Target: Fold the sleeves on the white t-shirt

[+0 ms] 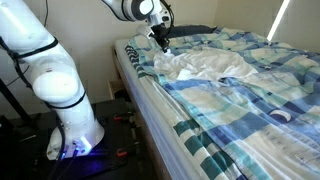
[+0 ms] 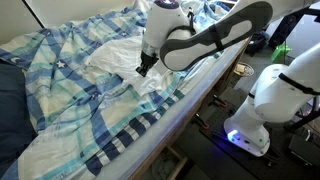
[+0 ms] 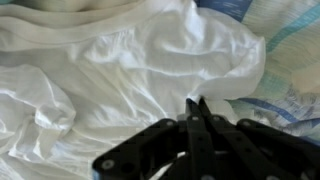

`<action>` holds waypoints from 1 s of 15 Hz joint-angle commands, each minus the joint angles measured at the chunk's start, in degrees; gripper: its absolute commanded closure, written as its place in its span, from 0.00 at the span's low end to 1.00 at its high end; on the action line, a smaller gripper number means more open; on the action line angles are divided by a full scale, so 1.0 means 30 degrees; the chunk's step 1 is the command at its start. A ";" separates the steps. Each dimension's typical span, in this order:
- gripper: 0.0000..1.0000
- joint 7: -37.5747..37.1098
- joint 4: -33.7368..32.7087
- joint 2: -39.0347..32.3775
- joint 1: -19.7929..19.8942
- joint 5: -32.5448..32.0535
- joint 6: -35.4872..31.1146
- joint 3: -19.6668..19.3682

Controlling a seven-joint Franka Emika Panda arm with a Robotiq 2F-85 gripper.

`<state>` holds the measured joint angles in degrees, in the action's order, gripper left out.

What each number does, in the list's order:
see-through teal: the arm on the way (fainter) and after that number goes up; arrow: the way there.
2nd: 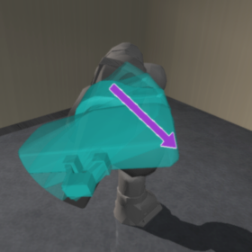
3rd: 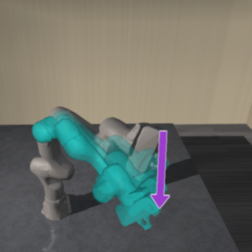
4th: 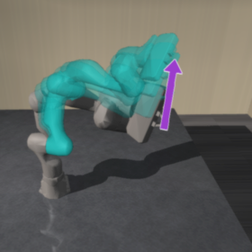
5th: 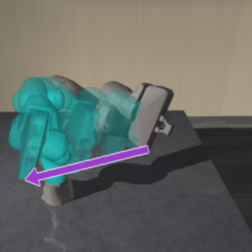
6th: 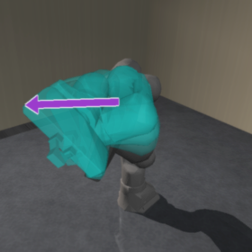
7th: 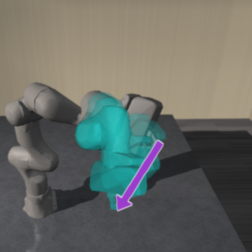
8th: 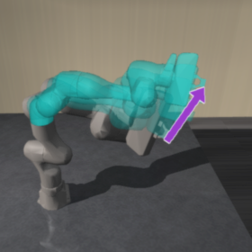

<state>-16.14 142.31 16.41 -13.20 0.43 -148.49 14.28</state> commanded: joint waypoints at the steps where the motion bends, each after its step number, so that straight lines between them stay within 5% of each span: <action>1: 0.99 0.0109 -0.0114 -0.0034 0.0269 0.0037 -0.0012 0.0162; 15: 0.99 0.0059 0.0557 0.0386 0.1617 0.0462 -0.1450 -0.0592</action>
<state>-16.14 142.35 17.68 -8.14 0.29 -150.19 12.97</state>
